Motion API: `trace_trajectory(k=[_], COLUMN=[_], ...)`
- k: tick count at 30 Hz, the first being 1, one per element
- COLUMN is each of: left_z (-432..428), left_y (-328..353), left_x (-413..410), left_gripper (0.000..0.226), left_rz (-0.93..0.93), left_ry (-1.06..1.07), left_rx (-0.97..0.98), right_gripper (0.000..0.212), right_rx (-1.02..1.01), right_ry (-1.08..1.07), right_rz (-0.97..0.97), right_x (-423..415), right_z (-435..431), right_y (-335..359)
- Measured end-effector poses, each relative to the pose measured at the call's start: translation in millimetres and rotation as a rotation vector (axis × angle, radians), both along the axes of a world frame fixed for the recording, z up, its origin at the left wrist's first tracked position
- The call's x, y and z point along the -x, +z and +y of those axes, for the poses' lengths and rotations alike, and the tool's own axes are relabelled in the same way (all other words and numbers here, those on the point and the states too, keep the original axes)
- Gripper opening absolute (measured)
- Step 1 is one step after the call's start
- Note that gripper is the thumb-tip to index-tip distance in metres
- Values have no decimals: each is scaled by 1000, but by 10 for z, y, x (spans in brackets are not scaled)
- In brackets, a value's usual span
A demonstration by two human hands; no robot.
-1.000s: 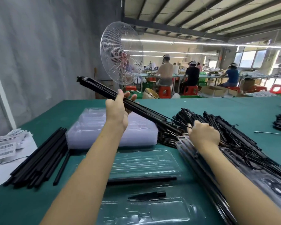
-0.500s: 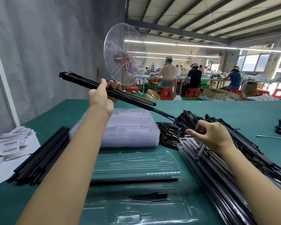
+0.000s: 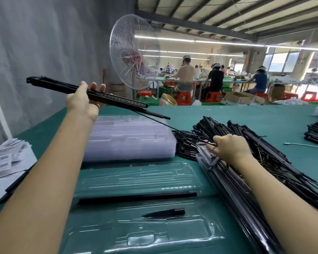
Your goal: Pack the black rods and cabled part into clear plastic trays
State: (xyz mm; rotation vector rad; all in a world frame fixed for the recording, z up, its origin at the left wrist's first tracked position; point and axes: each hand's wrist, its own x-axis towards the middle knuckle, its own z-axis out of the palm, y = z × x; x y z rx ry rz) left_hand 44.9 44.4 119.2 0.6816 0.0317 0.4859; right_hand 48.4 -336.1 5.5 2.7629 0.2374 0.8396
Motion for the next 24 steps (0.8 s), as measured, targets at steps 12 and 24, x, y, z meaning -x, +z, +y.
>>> trace_trajectory(k=[12,24], left_z=[-394,-248], left_y=[-997,-1101], left_x=[421,193], left_gripper=[30,27], left_rz=[268,377], left_ry=[-335,-262], left_rx=[104,407], right_gripper=[50,59], right_rx=[-59,-171], right_ry=[-329,-629], right_rz=[286,565], right_x=[21,192], right_z=[-521,-555], right_y=[93,423])
